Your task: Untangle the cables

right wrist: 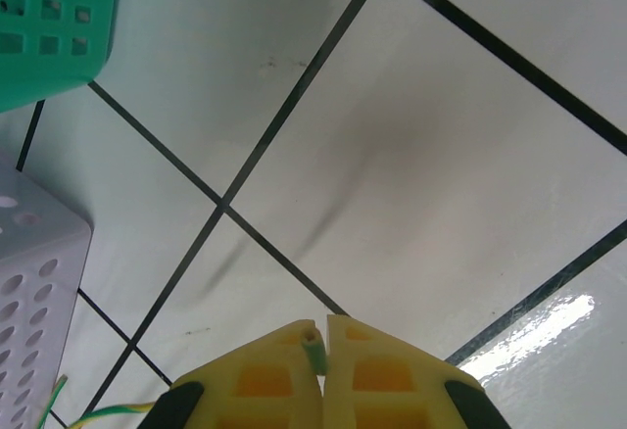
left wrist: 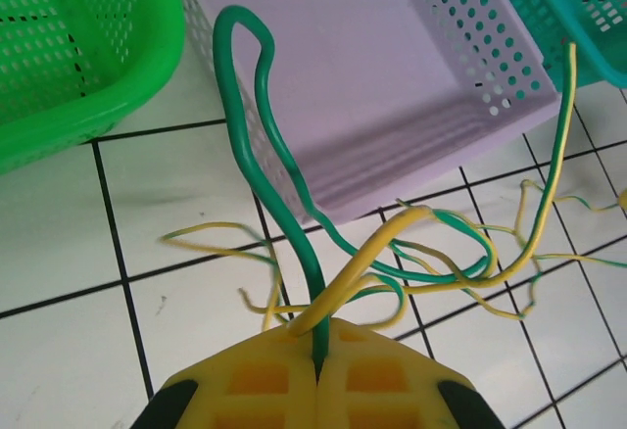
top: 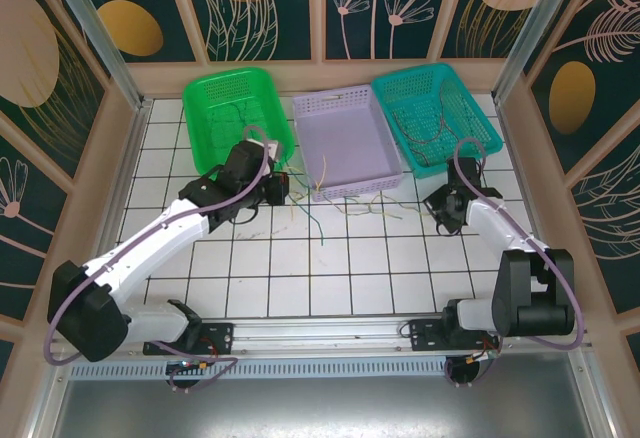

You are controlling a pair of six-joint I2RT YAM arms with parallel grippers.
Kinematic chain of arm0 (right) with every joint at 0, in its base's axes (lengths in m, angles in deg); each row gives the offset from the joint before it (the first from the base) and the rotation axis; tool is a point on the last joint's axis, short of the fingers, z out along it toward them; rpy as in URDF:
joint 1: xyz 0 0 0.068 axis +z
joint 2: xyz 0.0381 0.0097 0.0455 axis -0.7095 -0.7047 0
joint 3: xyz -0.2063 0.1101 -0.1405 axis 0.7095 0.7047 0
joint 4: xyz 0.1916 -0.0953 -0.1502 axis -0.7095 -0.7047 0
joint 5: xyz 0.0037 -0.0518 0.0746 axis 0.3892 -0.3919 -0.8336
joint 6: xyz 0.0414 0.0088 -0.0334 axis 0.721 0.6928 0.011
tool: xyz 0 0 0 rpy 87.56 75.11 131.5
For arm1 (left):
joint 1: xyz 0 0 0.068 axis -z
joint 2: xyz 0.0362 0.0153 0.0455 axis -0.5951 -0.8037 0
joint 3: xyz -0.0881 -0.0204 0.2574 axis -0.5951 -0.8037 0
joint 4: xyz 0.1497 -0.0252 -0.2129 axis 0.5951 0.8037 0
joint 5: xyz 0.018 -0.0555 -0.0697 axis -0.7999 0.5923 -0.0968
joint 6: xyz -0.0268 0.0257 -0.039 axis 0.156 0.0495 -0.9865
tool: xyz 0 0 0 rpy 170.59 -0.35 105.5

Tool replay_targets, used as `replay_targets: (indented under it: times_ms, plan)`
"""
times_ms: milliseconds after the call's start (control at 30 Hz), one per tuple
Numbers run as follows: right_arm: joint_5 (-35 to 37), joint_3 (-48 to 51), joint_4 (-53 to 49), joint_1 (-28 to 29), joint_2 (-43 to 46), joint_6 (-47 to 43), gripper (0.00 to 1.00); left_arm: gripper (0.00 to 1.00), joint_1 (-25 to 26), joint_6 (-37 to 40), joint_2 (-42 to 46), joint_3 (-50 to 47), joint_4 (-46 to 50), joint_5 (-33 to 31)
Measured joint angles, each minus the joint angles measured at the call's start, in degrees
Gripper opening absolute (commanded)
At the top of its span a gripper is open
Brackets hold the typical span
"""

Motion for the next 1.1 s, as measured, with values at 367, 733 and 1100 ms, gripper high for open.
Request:
replay_targets:
  times_ms: [367, 733, 1100]
  plan:
    - [2.69, 0.0, -0.02, -2.93, 0.0, -2.36, 0.0, 0.0, -0.44, -4.52, 1.46, -0.5, 9.7, -13.77]
    - [5.14, 0.0, -0.07, -3.5, 0.0, -3.91, 0.0, 0.0, -0.59, -9.31, 1.03, 1.07, 19.47, -26.29]
    - [9.05, -0.46, -1.95, -5.55, 1.73, -4.52, 0.0, 0.0, -1.36, -12.02, -3.43, -2.21, 20.52, -29.88]
